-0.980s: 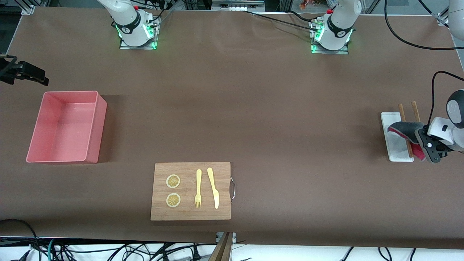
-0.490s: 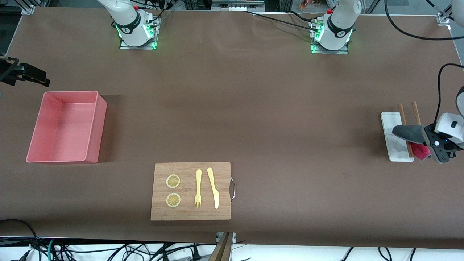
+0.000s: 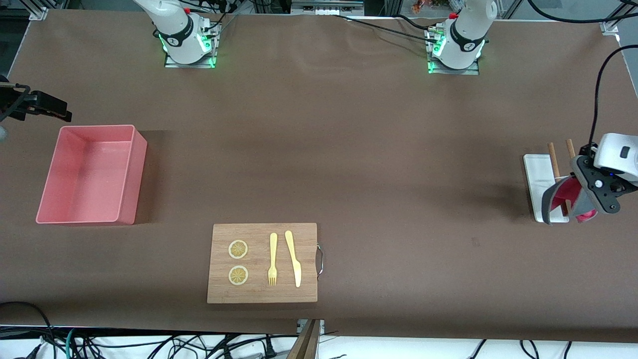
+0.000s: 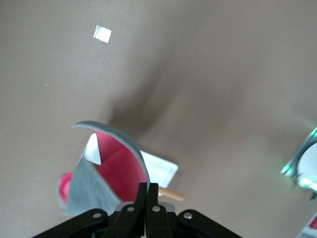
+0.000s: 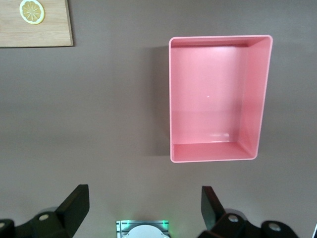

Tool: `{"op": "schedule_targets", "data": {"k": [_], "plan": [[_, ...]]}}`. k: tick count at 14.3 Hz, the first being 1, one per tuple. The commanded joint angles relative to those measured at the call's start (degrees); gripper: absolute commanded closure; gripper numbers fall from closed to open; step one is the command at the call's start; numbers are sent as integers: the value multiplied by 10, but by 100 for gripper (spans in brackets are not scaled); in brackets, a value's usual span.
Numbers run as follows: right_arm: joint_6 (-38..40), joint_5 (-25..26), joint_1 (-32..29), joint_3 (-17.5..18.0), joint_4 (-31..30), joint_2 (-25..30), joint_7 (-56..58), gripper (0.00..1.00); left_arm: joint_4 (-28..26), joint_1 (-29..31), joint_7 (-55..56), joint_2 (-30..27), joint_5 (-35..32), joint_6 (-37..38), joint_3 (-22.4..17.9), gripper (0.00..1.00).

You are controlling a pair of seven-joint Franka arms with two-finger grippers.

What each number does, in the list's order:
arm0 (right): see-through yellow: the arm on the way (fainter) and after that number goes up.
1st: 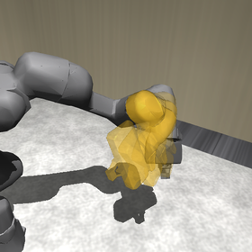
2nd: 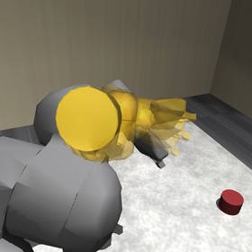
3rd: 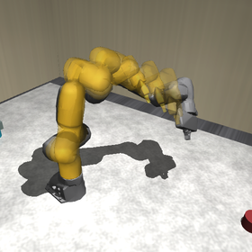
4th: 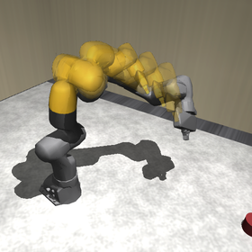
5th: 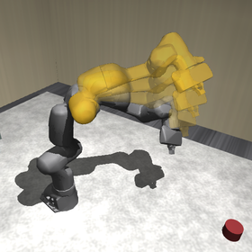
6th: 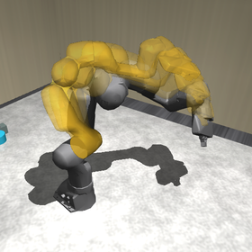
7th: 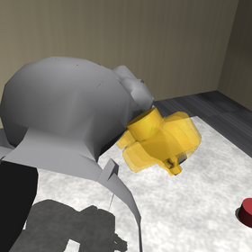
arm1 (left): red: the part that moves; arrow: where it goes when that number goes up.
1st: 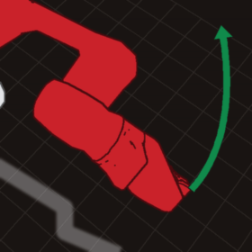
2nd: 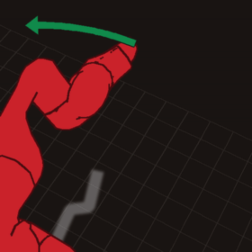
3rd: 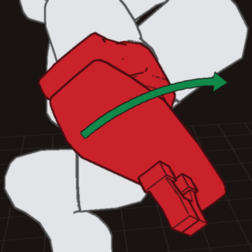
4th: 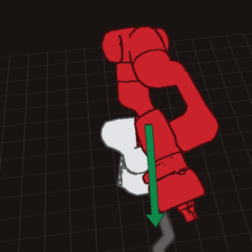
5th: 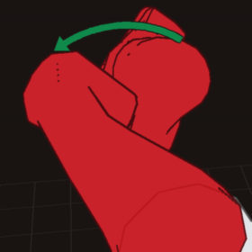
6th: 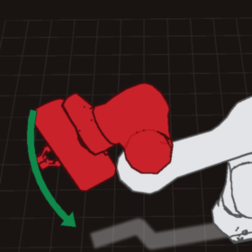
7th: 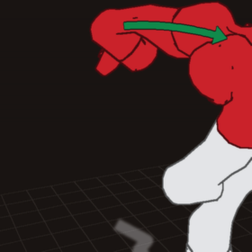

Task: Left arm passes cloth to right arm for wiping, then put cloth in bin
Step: 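Carry the cloth to mid-table with the left gripper while the right gripper approaches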

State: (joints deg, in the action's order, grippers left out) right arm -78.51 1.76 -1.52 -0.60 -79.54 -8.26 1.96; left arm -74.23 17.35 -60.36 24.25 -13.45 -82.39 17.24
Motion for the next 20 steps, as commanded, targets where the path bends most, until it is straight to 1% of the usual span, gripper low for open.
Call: {"op": "schedule_targets", "data": {"k": [1, 4, 5, 6, 7, 8, 9, 10, 12, 14, 16, 18, 19, 20], "plan": [[-1, -17, -2, -1, 4, -5, 2, 0, 61, -42, 126, 9, 10, 56, 13, 100], [3, -9, 1, -1, 3, -31, 2, 0, 107, -115, 216, 9, 9, 76, 10, 100], [2, -11, 2, 0, 3, -36, 3, 0, 113, -131, 245, 11, 12, 76, 10, 100], [0, -13, 5, 2, 3, -39, -1, 0, 114, -133, 257, 17, 53, 74, 10, 100], [-1, -17, 14, 3, 4, -46, -8, 0, 112, -132, 275, 20, 116, 70, 6, 100], [-2, -17, 32, 3, 5, -56, -10, 0, 112, -130, 298, 33, 166, 61, 5, 100], [-11, -17, 52, 3, 6, -68, -33, 0, 113, -133, 308, 39, 191, 51, 7, 100], [-27, -23, 63, 3, 6, -74, -75, 0, 113, -140, 310, 40, 199, 37, 10, 100], [-49, -62, 85, 3, 6, -93, -159, 0, 111, -176, 320, 41, 207, 1, 9, 100], [-75, -90, 106, 3, 7, -110, -222, 0, 109, -189, 309, 56, 220, -38, 10, 100], [-116, -102, 132, 3, 7, -122, -269, 0, 111, -220, 275, 64, 284, -61, 15, 100], [-157, -114, 157, 3, 7, -132, -314, 0, 112, -239, 245, 66, 331, -135, 16, 100], [-177, -120, 166, 3, 7, -137, -329, 0, 111, -248, 219, 66, 364, -157, 17, 100], [-192, -128, 173, 3, 7, -142, -339, 0, 111, -258, 186, 66, 380, -171, 17, 100]]}}
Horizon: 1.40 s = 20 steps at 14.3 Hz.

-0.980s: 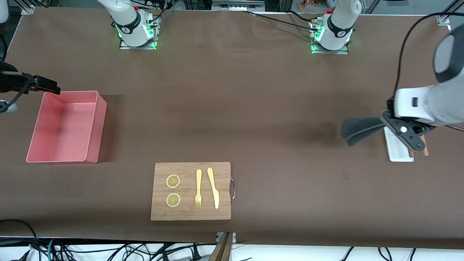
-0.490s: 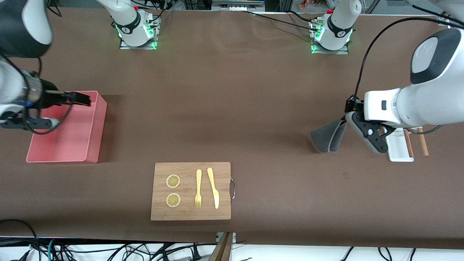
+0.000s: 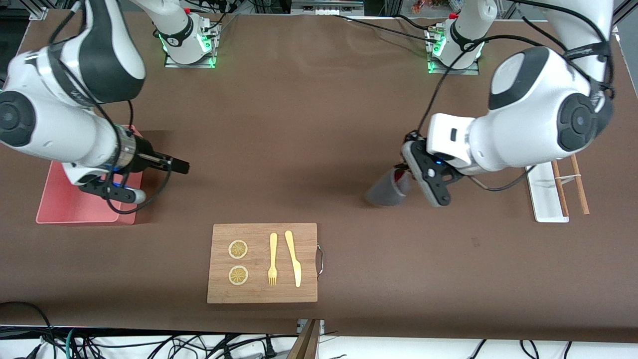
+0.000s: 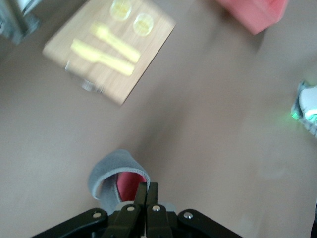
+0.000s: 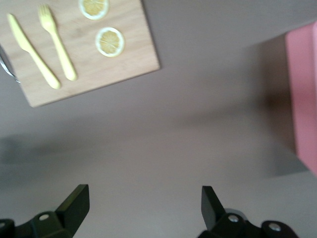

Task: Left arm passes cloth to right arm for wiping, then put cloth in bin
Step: 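Carry the cloth to mid-table with the left gripper while the right gripper approaches, then grasp the hanging cloth with the right gripper below the left gripper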

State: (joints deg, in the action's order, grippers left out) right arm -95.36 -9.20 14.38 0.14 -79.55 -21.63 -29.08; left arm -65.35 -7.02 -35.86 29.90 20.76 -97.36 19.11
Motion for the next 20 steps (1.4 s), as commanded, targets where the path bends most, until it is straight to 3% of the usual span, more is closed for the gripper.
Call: {"op": "schedule_targets", "data": {"k": [1, 4, 7, 12, 20], "plan": [[-37, -27, 25, -4, 7, -11, -36, 0, 22, -16, -93, 10, 58, -33, 0, 100], [-81, -35, 51, -4, 7, -17, -69, 0, 18, -19, -256, 11, 147, -42, 0, 100], [-128, -35, 79, -4, 7, -27, -105, 0, 17, -43, -346, 8, 162, -41, 5, 100], [-201, -49, 116, -3, 7, -43, -177, 0, 13, -78, -345, 9, 168, -114, 13, 100], [-205, -79, 122, -4, 6, -82, -176, 0, 0, -82, -346, 11, 164, -121, 13, 100]]}}
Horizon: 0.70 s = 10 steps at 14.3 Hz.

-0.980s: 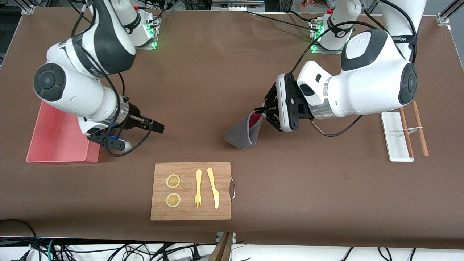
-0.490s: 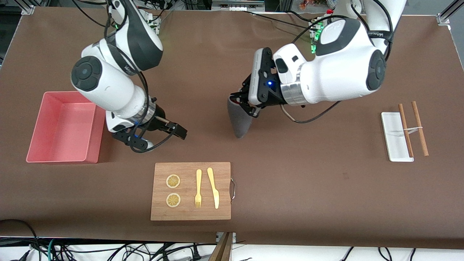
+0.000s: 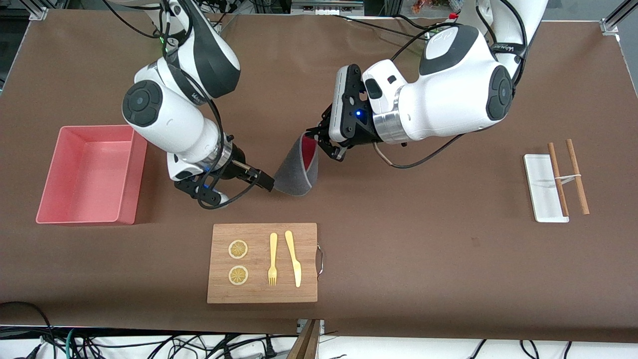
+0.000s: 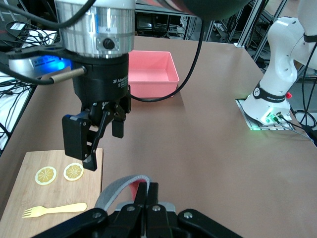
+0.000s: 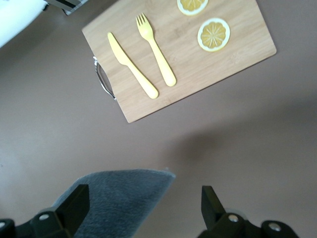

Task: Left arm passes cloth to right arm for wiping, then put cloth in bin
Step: 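Grasp the hanging cloth with the right gripper below the left gripper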

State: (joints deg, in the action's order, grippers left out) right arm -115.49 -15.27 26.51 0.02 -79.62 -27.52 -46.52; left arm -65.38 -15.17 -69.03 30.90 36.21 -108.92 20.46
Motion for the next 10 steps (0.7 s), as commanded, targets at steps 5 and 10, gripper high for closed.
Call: {"op": "schedule_targets", "data": {"k": [5, 10], "plan": [[-8, -87, -13, -4, 17, -83, 0, 0, 0, 0, -16, 1, 10, -5, -1, 100], [-40, -201, -16, -5, 23, -130, 2, 0, 0, 0, -16, 1, 10, -5, -1, 100]]}}
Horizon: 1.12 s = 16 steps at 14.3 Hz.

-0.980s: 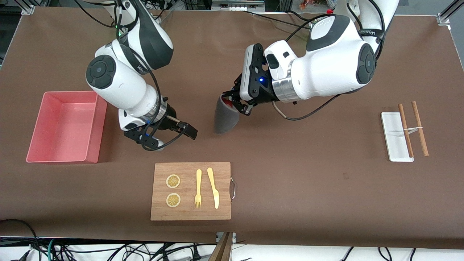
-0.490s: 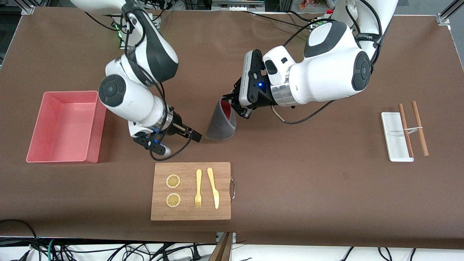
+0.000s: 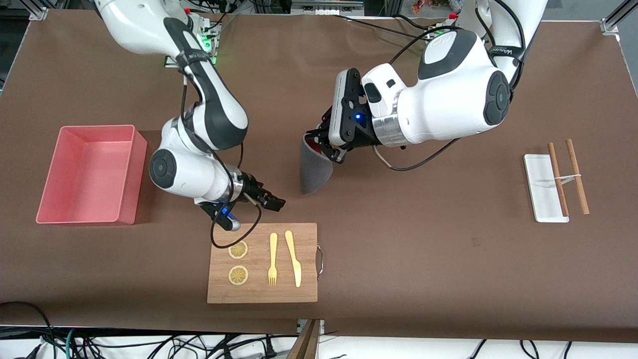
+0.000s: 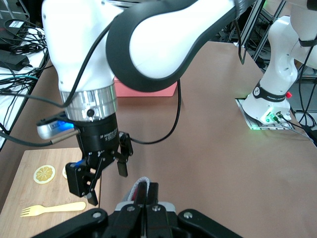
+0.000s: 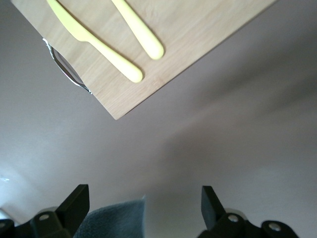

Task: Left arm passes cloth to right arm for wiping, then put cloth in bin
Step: 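Grasp the hanging cloth with the right gripper below the left gripper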

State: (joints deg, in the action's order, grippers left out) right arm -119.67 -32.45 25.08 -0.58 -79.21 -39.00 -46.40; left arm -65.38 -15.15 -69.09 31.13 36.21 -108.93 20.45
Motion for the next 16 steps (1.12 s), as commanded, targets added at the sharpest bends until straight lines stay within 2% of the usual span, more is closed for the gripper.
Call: {"op": "schedule_targets", "data": {"k": [1, 10, 13, 16], "plan": [[2, -34, -1, 2, 19, -20, 0, 0, 0, 0, -16, -1, 10, -5, -1, 100], [36, -101, 8, 5, 14, -39, -4, 0, -8, 0, -17, -1, 10, -6, -1, 100], [42, -148, 8, 4, 14, -56, -4, 0, -8, 0, -17, -1, 10, -5, -1, 100], [43, -154, 14, 5, 13, -65, -6, 0, -8, 0, -17, -1, 10, -5, -1, 100]]}}
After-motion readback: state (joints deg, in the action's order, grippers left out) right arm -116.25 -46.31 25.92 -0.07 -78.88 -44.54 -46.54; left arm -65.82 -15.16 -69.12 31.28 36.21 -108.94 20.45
